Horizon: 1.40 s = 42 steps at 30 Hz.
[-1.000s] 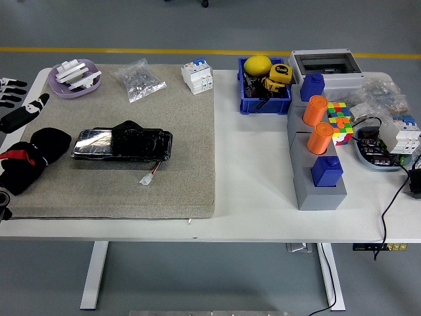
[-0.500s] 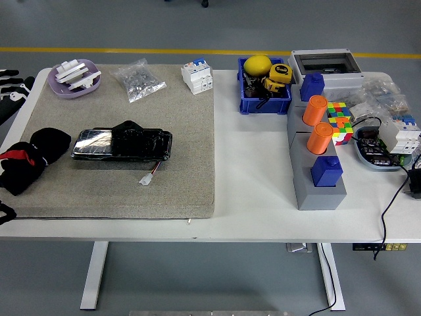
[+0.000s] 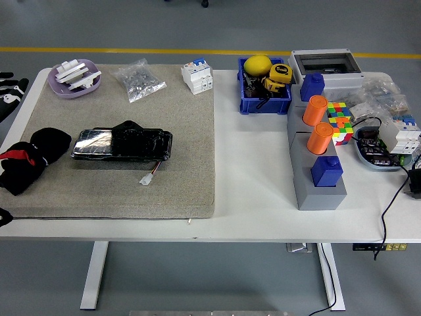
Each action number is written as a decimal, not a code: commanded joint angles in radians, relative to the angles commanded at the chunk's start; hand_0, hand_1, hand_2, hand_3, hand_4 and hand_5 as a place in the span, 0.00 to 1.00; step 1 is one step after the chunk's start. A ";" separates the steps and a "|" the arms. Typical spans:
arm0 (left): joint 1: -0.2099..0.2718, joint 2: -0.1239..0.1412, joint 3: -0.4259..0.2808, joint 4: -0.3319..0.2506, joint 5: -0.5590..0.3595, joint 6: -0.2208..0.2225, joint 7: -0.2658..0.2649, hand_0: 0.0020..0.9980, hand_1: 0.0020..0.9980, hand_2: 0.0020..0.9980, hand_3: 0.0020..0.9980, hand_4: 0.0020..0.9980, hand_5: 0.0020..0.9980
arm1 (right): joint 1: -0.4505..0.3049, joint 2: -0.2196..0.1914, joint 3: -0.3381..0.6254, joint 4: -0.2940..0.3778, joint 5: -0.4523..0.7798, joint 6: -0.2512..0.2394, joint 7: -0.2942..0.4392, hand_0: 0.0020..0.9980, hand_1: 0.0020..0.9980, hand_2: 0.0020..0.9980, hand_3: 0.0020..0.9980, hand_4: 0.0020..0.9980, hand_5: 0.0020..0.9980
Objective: Pick the rag up,wipe the panel,place it on the desk
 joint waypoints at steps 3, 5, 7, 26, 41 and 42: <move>0.002 0.004 0.000 -0.001 -0.004 -0.001 0.000 0.47 0.55 0.57 0.58 0.85 0.34 | 0.000 0.000 0.005 -0.001 -0.006 0.000 -0.003 0.71 0.69 0.70 0.64 1.00 0.54; 0.004 0.006 0.000 -0.002 -0.002 0.000 0.000 0.47 0.55 0.57 0.58 0.85 0.34 | 0.001 0.001 0.006 -0.001 -0.008 -0.001 -0.003 0.71 0.69 0.70 0.64 1.00 0.54; 0.005 0.008 0.001 -0.001 -0.005 -0.001 0.000 0.47 0.55 0.57 0.58 0.85 0.34 | 0.003 0.003 0.012 -0.001 -0.019 0.000 -0.007 0.71 0.69 0.70 0.64 1.00 0.54; 0.017 0.017 0.013 0.003 0.011 0.006 0.012 0.48 0.54 0.57 0.58 0.85 0.31 | 0.000 0.001 0.040 -0.001 -0.071 0.001 -0.023 0.71 0.69 0.70 0.64 1.00 0.54; 0.010 0.028 0.024 -0.001 0.030 0.008 0.024 0.48 0.54 0.57 0.58 0.85 0.31 | 0.010 0.002 0.054 0.000 -0.097 0.001 -0.032 0.71 0.69 0.70 0.64 1.00 0.54; 0.010 0.027 0.024 -0.003 0.035 0.008 0.026 0.48 0.54 0.57 0.58 0.85 0.31 | 0.010 0.002 0.053 0.000 -0.095 0.001 -0.031 0.71 0.69 0.70 0.64 1.00 0.54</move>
